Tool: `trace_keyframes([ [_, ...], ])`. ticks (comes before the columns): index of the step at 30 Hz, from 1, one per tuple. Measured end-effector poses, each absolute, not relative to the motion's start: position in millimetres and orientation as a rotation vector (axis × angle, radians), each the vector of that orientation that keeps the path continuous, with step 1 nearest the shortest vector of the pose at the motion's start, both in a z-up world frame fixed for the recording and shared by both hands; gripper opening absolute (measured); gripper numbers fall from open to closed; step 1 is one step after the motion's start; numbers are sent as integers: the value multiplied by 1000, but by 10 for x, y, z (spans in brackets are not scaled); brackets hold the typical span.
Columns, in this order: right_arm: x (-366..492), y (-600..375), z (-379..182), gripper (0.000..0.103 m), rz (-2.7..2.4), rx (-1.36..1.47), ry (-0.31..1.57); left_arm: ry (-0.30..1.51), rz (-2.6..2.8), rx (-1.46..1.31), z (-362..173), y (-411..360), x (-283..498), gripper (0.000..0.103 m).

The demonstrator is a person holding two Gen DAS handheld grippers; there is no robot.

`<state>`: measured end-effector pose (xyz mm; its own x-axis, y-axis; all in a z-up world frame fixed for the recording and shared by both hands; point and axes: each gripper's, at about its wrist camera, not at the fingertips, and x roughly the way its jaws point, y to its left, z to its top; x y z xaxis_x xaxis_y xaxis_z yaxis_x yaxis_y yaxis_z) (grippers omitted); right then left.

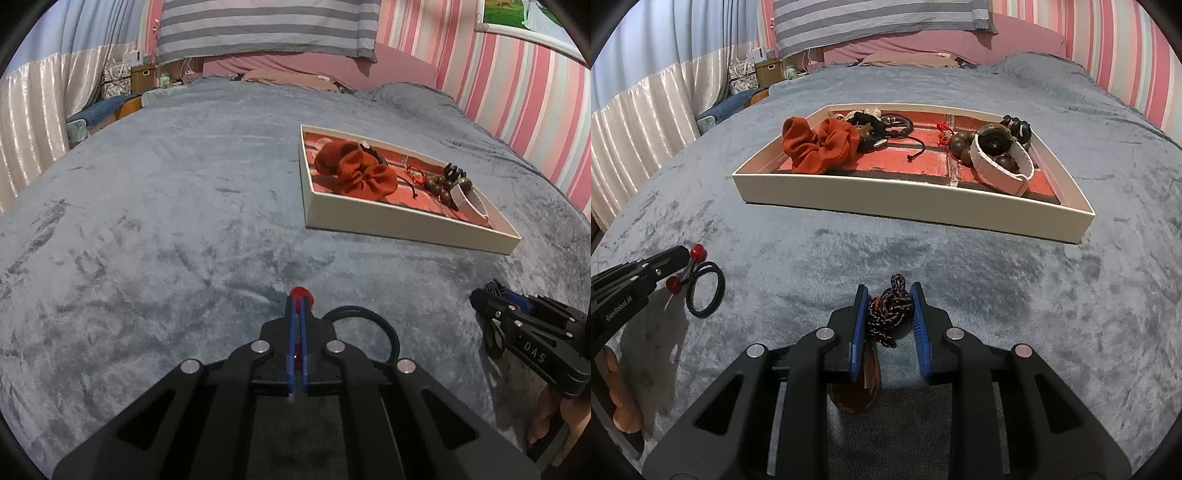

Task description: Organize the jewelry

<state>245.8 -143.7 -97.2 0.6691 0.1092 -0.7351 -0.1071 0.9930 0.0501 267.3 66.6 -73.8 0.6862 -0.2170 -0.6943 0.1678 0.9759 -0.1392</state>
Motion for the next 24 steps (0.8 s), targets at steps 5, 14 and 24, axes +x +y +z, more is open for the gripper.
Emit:
trace_keyframes([
  [5,2454,-1441,-971,24,123,5,828,786,-204,-71,-732,686,2672,3],
  [14,2453,-1448,-979,24,127,12,828,782,-207,-64,-710,650,2695,4],
  [24,2452,-1449,-977,24,127,12,828,783,-202,-62,-705,636,2699,4],
])
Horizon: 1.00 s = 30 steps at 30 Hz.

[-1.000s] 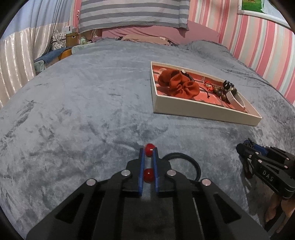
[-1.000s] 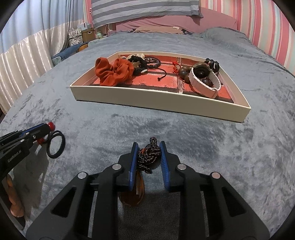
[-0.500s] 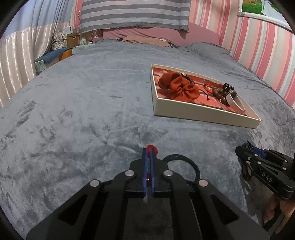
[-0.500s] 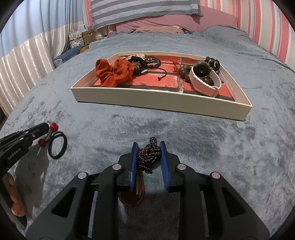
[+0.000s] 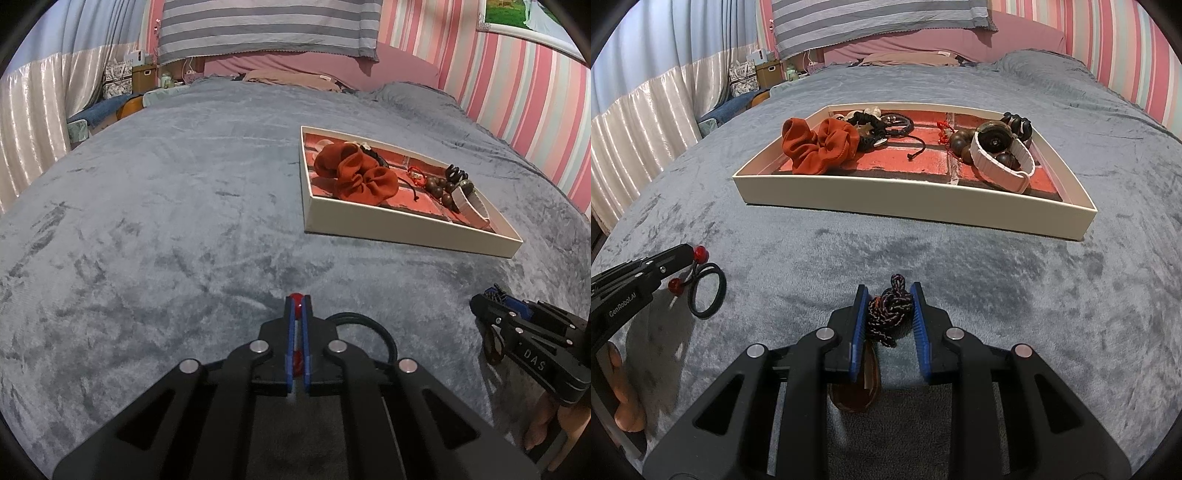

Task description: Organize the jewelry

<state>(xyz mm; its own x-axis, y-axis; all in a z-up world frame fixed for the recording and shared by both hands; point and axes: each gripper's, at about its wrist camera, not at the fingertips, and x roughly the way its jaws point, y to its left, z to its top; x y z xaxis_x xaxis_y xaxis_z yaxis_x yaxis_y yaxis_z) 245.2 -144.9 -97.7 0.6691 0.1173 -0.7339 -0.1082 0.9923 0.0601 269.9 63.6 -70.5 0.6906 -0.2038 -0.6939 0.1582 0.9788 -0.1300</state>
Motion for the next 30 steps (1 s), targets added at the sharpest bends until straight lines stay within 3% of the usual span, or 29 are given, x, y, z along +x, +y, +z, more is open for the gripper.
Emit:
trace_keyframes([
  [7,2448,-1449,-977,24,128,14,828,770,-206,-31,-684,581,2658,4],
  [8,2449,-1454,-976,24,128,14,828,772,-214,-35,-688,576,2660,12],
  [9,2448,-1453,-976,24,129,15,828,773,-219,-40,-688,579,2661,41],
  [11,2446,-1452,-976,24,129,17,828,734,-188,-40,-640,603,2617,73],
  [21,2449,-1449,-977,24,128,14,829,791,-181,1,-730,528,2790,71],
  [22,2451,-1451,-978,24,129,15,829,808,-188,-6,-763,532,2821,67],
  [23,2450,-1445,-980,24,128,15,830,824,-198,-15,-789,543,2845,54],
  [24,2450,-1440,-981,24,128,15,830,840,-202,-27,-816,561,2871,48],
  [26,2448,-1430,-982,24,127,12,831,842,-208,-45,-822,591,2884,45],
  [30,2445,-1404,-984,24,127,11,831,844,-208,-49,-831,601,2908,29],
])
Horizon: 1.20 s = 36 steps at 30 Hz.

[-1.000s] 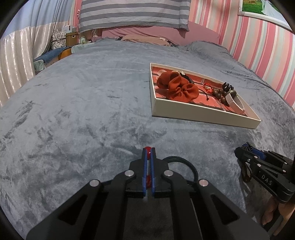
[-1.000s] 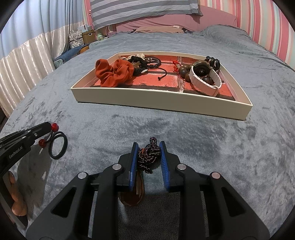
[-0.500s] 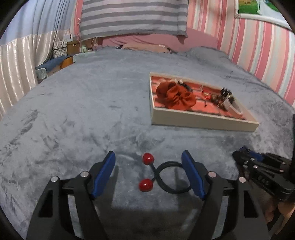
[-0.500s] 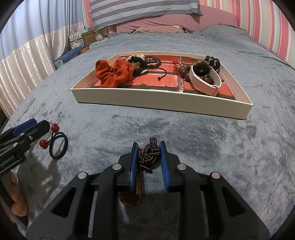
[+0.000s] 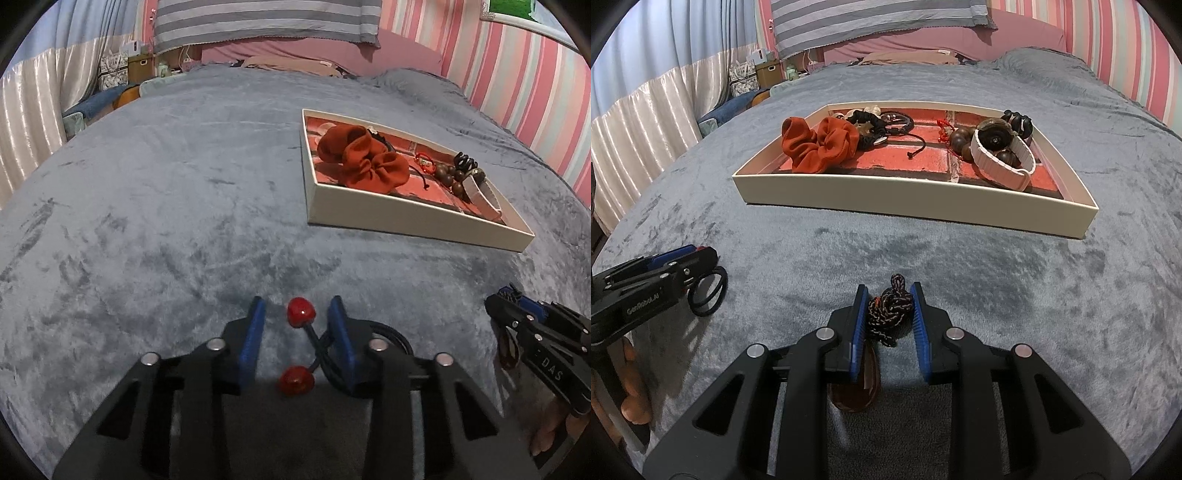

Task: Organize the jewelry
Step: 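Carry the hair tie and pendant cord into the tray and open both tools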

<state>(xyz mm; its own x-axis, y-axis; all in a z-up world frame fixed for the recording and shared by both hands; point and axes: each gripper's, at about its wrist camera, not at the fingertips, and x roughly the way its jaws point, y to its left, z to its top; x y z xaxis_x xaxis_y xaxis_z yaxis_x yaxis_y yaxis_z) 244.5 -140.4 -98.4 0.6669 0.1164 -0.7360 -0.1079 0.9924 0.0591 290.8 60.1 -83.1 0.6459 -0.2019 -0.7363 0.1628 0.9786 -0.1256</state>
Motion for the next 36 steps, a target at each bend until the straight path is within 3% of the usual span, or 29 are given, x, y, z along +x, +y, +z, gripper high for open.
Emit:
trace_keyframes([
  [5,2450,-1414,-982,24,125,9,830,832,-208,-69,-814,651,2905,16],
  [23,2434,-1590,-733,23,112,28,738,686,-236,-20,-418,495,2739,16],
  [36,2911,-2238,-291,23,25,59,655,543,-288,-21,189,-73,3301,16],
])
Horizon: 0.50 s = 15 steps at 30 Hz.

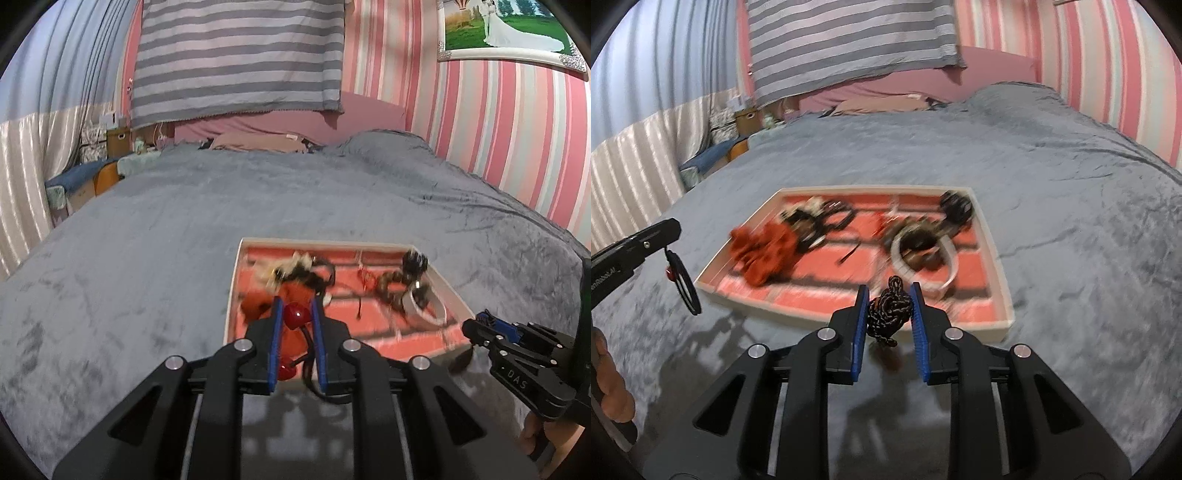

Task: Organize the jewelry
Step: 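Carry the hair tie and pendant cord into the tray and open both tools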

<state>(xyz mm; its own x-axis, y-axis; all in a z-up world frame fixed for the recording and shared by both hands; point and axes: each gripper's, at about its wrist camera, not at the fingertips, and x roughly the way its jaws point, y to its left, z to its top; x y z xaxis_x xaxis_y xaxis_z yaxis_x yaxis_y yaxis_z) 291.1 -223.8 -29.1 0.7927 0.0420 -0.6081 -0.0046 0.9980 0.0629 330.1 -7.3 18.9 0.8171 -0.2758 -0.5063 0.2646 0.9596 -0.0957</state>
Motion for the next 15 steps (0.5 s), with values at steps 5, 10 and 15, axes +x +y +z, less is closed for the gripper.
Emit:
trace_keyframes([
  [5,3250,-2468,-303,23,-14,44,651,539,-269,-5,144,-289,3644,16],
  [10,3578,-2585,-448,23,-7,35,667,576,-245,31,-69,-451,4002,16],
  [15,3784,-2576,-604,23,-2,17,694,633,-220,31,-337,-484,4245,16],
])
